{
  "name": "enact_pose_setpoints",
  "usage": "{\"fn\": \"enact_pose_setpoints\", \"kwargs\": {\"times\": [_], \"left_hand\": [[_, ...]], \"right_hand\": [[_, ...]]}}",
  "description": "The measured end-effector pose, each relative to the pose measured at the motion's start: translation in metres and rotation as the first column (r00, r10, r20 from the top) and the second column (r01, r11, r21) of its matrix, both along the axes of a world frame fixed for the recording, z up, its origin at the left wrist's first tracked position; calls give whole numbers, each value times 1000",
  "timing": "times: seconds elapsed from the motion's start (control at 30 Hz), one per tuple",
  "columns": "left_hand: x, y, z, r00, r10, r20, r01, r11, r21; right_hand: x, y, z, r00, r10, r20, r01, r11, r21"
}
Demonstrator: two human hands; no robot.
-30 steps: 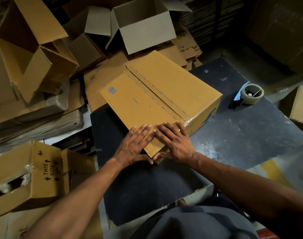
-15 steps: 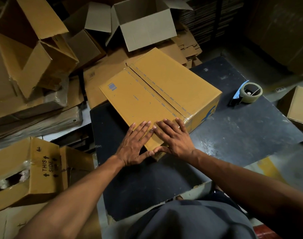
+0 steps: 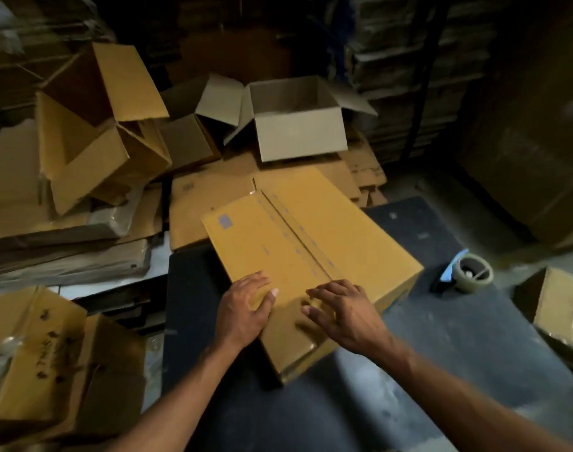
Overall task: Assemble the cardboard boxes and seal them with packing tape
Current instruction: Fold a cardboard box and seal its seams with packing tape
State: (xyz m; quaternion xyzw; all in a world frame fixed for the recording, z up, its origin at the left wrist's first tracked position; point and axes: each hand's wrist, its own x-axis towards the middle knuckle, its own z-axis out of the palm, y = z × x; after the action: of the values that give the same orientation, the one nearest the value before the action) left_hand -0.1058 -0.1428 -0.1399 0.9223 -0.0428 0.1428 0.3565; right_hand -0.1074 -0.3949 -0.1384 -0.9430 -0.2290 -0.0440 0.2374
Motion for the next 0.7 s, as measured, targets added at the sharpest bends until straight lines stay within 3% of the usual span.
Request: {"fn": "enact_pose_setpoints", "kwargs": {"times": [0.1,0.27,0.4,0.5,0.57,0.7], "left_hand": [[37,-6,25,946,255,-198,-296,931,-213],[87,5,45,772,462,-437,-613,725,-315],[90,13,31,608,447,-655,-763,558,-327],[81,7,24,522,446,-727,-836,436,-334],[78,1,16,496,426,-757,-861,354,-366],[76,-16,12,525,412,-745,-847,340,-408]], "right_hand": [[63,-24,34,995,-90,-41,91,996,16],[157,-54,62,954,-192,-230,211,975,63],[219,-74,46,865,-244,-438,280,960,20],[256,-74,23,798,-248,-550,293,956,-6],[267,-66,12,755,-261,-602,316,949,-16],[268,-51,10,729,-258,-634,335,942,1]]}}
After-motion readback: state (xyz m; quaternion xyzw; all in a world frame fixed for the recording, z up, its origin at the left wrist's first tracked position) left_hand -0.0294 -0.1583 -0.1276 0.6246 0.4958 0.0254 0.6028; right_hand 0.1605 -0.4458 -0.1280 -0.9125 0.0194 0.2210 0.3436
